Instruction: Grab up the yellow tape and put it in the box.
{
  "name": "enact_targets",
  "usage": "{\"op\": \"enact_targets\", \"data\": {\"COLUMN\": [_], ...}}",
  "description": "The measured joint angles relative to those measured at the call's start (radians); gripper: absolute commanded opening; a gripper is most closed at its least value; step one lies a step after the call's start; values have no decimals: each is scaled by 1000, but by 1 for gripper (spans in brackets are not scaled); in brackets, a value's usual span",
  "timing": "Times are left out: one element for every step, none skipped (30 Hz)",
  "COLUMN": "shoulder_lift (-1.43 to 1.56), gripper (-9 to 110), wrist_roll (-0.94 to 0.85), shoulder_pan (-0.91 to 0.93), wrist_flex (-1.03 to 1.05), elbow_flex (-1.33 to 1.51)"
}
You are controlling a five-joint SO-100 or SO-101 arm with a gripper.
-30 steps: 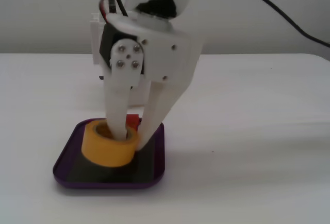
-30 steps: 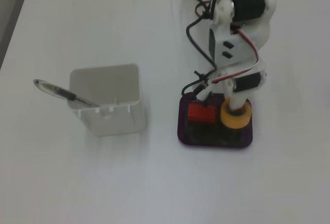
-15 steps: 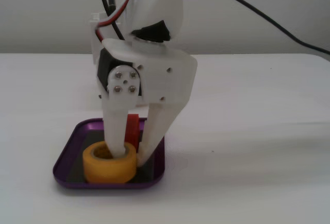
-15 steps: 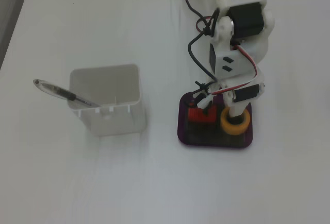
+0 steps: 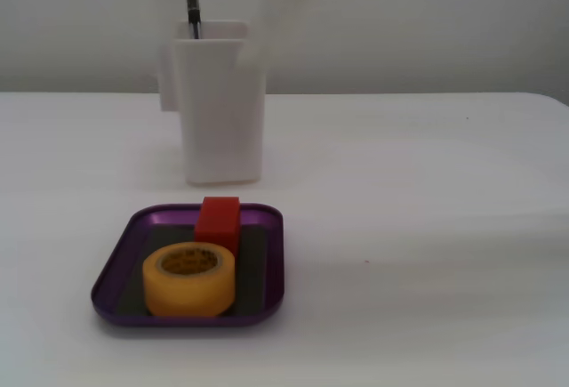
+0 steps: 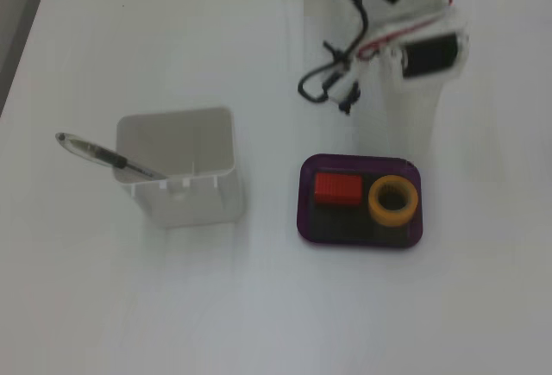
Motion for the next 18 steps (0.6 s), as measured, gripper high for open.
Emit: {"op": "enact_targets", "data": {"shoulder_lift": [49,104,161,224,288,354,420,485,551,617,680,742,804,867,927,988,1049,1109], "gripper": [15,15,15,15,15,15,15,15,15,14,14,14,14,15,15,15,15,15], "wrist_roll": [9,20,32,40,48,52,57,61,64,64,64,64,64,64,64,64,64,64], "shoulder_pan": [0,0,6,18,26,43,52,54,54,54,48,43,48,51,61,69,80,89], "wrist_flex": [23,34,40,44,48,49,51,52,52,52,52,52,51,49,40,26,6,-15], "elbow_flex": [-17,-20,-11,14,51,95,146,206,268,336,408,479,555,634,710,792,876,957]}}
